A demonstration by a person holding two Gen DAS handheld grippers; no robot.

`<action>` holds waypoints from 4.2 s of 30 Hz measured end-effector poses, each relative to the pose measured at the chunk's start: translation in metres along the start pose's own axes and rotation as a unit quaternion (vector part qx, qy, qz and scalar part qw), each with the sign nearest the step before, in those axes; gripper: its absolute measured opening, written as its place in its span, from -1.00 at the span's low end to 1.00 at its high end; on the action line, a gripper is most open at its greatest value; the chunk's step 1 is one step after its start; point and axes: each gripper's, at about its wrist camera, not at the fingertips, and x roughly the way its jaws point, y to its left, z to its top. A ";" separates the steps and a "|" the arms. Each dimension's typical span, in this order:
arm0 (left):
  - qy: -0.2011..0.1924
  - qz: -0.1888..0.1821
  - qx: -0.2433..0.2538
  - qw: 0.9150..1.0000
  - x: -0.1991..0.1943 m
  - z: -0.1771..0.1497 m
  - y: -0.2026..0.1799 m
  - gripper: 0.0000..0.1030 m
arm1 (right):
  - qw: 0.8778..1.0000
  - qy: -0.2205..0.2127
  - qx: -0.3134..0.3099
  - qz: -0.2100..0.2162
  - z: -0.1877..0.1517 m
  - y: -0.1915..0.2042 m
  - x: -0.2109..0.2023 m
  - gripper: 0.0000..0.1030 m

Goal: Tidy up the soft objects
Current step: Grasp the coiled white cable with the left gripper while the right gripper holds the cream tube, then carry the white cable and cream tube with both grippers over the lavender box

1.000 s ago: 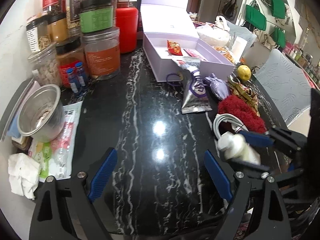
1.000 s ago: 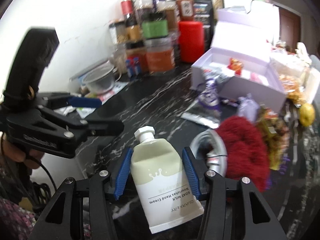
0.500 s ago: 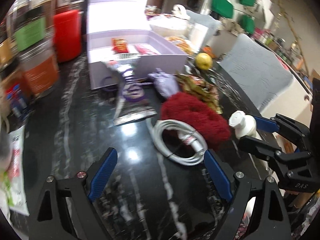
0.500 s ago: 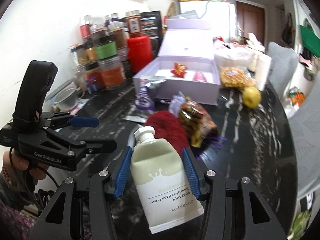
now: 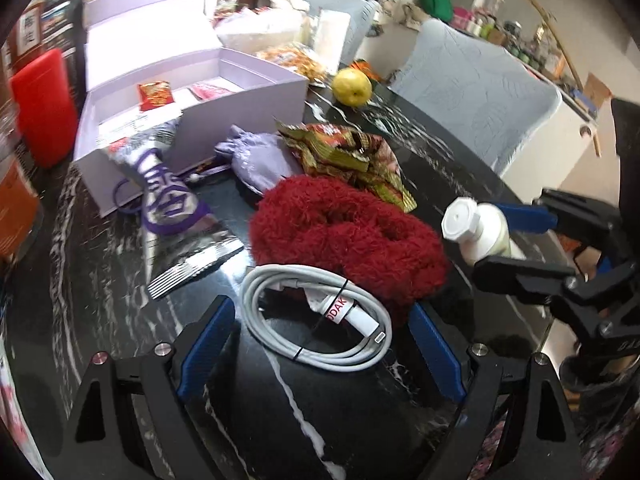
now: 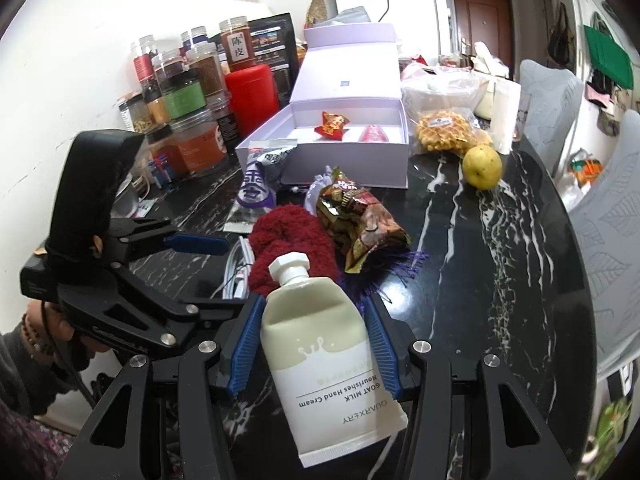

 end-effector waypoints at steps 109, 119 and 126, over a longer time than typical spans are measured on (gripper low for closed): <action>-0.239 0.183 -0.046 0.952 -0.098 0.203 0.087 0.46 | 0.987 -0.152 -0.047 -0.005 0.230 -0.031 0.030 -0.01; -0.227 0.201 -0.037 0.952 -0.067 0.234 0.114 0.46 | 0.987 -0.149 -0.052 -0.006 0.263 -0.047 0.072 -0.01; -0.204 0.213 -0.041 0.955 -0.041 0.253 0.138 0.46 | 0.990 -0.135 -0.051 -0.005 0.279 -0.057 0.106 -0.01</action>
